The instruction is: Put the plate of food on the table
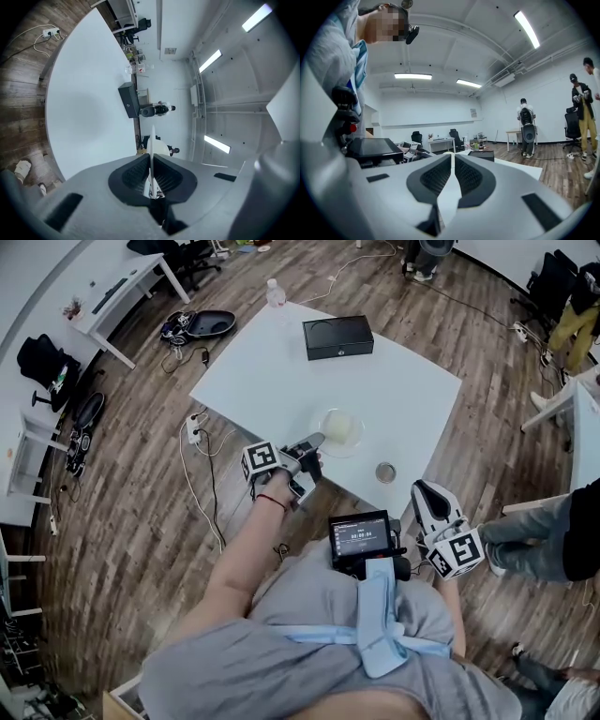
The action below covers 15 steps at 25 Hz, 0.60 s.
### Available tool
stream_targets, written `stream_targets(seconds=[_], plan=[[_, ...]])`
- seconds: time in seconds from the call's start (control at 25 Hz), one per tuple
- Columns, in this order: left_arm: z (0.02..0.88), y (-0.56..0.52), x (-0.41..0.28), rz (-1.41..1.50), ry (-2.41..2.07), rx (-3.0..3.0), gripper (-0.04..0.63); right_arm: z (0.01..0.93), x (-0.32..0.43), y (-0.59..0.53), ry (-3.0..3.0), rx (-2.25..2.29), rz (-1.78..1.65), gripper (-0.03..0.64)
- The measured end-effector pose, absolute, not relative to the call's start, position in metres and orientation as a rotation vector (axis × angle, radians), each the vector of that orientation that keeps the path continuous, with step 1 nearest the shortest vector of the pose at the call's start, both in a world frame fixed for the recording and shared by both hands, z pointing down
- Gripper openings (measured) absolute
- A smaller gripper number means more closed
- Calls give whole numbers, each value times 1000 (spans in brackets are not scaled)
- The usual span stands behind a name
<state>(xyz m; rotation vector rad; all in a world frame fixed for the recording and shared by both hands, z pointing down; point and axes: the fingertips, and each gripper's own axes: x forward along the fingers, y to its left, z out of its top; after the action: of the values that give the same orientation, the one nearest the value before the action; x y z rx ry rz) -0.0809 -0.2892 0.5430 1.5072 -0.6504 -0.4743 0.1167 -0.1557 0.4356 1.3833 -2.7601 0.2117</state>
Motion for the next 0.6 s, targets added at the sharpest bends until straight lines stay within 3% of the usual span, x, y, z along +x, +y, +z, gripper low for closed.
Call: stream_targets(seconds=[0.6], plan=[[611, -335, -92, -487, -720, 1472, 26, 437, 120, -150, -2693, 1416, 210, 37]])
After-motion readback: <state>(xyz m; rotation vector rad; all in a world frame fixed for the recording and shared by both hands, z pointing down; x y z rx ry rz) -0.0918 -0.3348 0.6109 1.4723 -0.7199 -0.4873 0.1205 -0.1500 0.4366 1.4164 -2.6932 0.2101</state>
